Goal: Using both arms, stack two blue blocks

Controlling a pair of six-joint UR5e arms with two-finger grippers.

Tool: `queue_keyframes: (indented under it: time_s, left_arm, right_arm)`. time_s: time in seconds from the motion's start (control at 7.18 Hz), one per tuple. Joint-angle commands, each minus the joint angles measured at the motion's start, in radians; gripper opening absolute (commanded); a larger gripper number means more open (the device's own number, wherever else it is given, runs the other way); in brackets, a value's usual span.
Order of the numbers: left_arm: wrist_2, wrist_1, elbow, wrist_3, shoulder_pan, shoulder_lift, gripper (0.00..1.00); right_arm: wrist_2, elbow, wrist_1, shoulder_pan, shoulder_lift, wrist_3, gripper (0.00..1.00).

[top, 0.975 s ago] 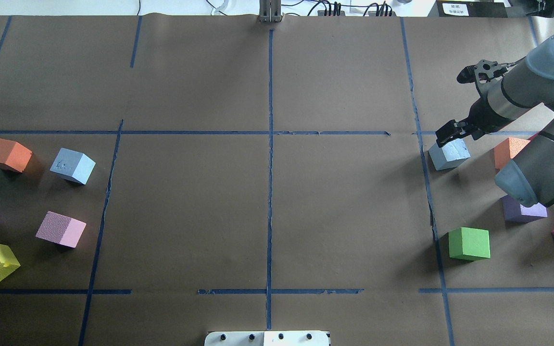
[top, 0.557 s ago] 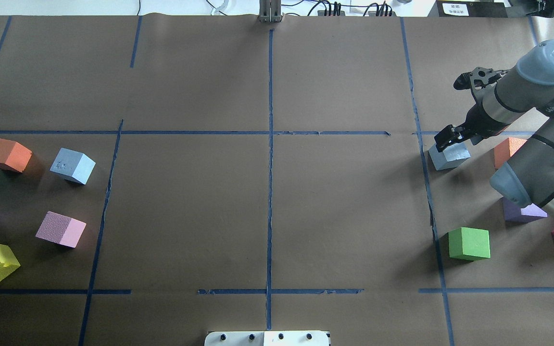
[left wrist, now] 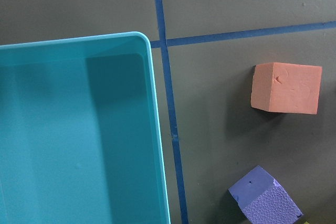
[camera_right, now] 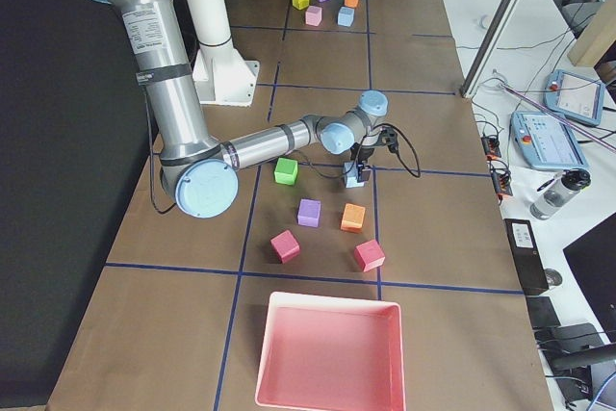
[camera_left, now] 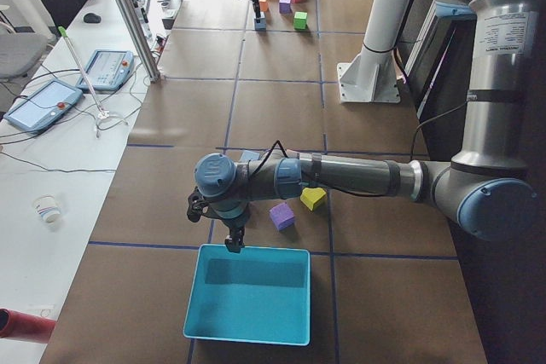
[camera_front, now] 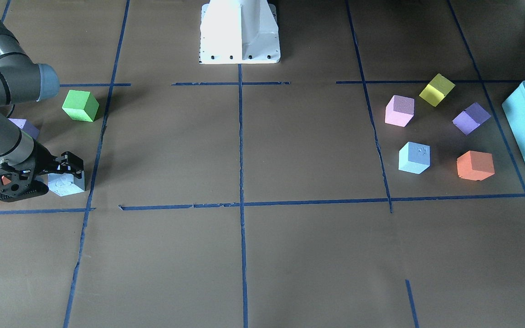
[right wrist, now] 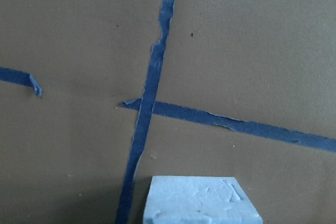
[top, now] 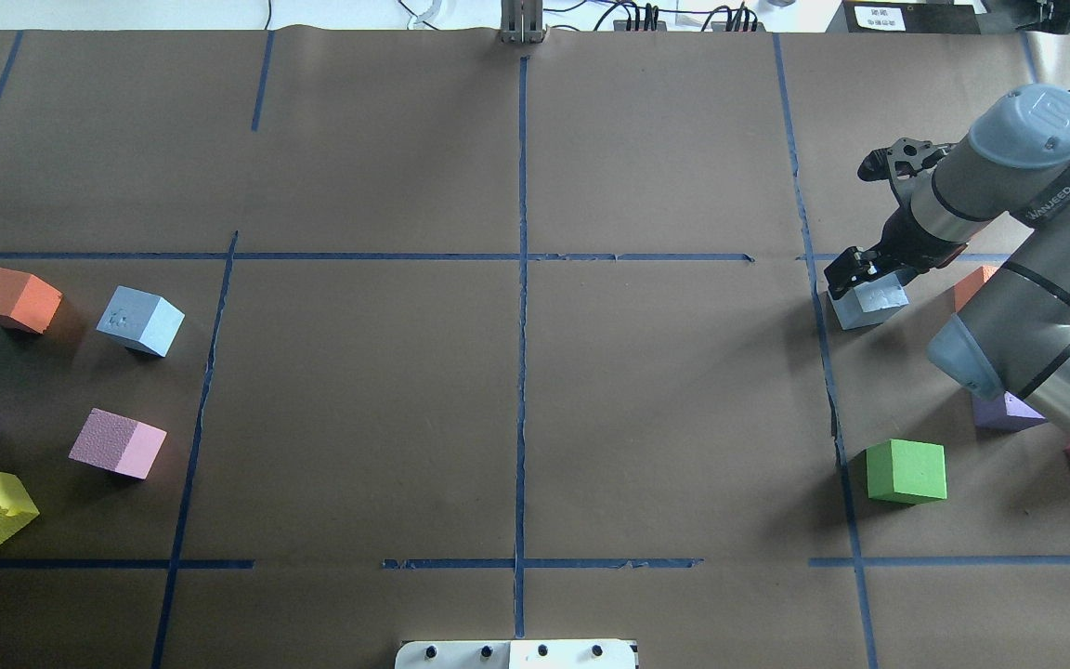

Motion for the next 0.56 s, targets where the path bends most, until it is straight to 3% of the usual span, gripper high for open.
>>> queue_keyframes:
  time_s: [0.0, 0.28, 0.42]
  left_arm:
    - [0.000, 0.002, -0.002, 0.000, 0.000, 0.000, 1.00]
    - [0.000, 0.005, -0.008, 0.000, -0.002, 0.000, 1.00]
    - [0.000, 0.009, -0.014, -0.001, -0.002, 0.000, 1.00]
  right_arm:
    - [0.001, -0.013, -0.002, -0.003, 0.002, 0.001, 1.00]
    - [0.004, -0.020, -0.001, -0.004, 0.001, 0.001, 0.97]
    - [0.010, -0.013, -0.001, 0.000, 0.002, 0.005, 0.47]
